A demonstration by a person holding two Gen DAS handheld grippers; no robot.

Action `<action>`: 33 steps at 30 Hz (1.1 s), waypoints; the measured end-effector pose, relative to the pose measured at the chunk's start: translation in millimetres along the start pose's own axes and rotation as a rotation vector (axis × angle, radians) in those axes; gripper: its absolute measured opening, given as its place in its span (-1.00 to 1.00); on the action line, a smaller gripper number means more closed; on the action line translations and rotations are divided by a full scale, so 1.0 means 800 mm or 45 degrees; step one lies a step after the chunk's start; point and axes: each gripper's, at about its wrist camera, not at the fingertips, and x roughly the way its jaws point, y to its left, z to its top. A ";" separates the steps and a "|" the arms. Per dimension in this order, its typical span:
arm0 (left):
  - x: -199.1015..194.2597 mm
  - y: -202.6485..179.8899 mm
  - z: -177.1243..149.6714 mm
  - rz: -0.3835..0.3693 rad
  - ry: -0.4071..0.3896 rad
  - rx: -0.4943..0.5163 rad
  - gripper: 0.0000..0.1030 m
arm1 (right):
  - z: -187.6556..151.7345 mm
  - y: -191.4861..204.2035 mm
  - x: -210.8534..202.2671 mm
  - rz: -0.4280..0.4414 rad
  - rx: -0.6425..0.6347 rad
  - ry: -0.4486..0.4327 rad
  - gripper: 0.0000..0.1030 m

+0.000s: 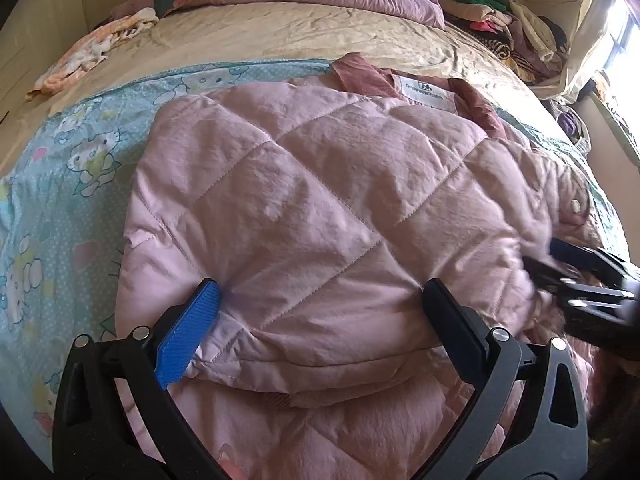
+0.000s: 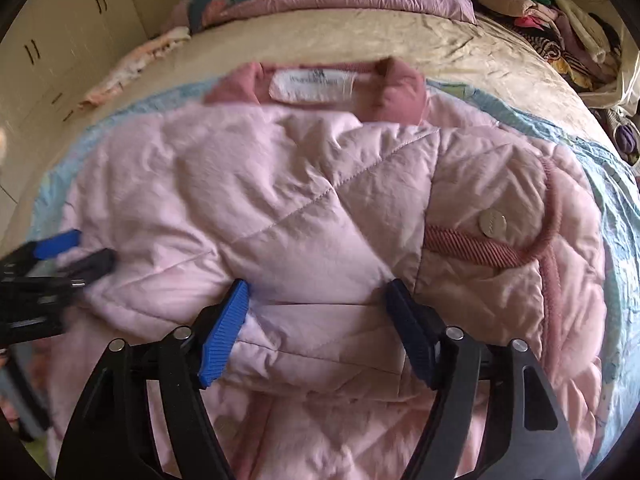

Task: Fold large clothes
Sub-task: 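Straighten the folded sleeve with the right gripper and release it, then move both grippers back along the jacket toward its hem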

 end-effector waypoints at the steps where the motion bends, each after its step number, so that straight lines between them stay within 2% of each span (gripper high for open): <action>1: -0.002 -0.002 0.000 0.004 -0.003 0.009 0.84 | 0.002 0.003 0.004 -0.021 -0.008 0.008 0.40; 7: -0.014 -0.006 -0.001 0.011 -0.013 0.013 0.84 | 0.001 0.001 0.009 -0.016 0.018 0.004 0.43; 17: -0.040 -0.008 -0.007 0.003 -0.029 0.001 0.84 | -0.012 -0.015 -0.031 0.083 0.140 -0.037 0.44; 19: -0.046 -0.008 -0.008 -0.003 -0.035 -0.006 0.84 | -0.017 -0.018 -0.044 0.128 0.188 -0.052 0.47; 21: -0.051 -0.009 -0.010 -0.009 -0.042 -0.009 0.84 | -0.020 -0.020 -0.055 0.171 0.222 -0.065 0.66; 25: -0.063 -0.012 -0.011 -0.020 -0.059 -0.013 0.84 | -0.030 -0.021 -0.074 0.234 0.263 -0.079 0.70; 33: -0.087 -0.016 -0.016 -0.028 -0.087 -0.008 0.84 | -0.042 -0.015 -0.113 0.239 0.259 -0.152 0.82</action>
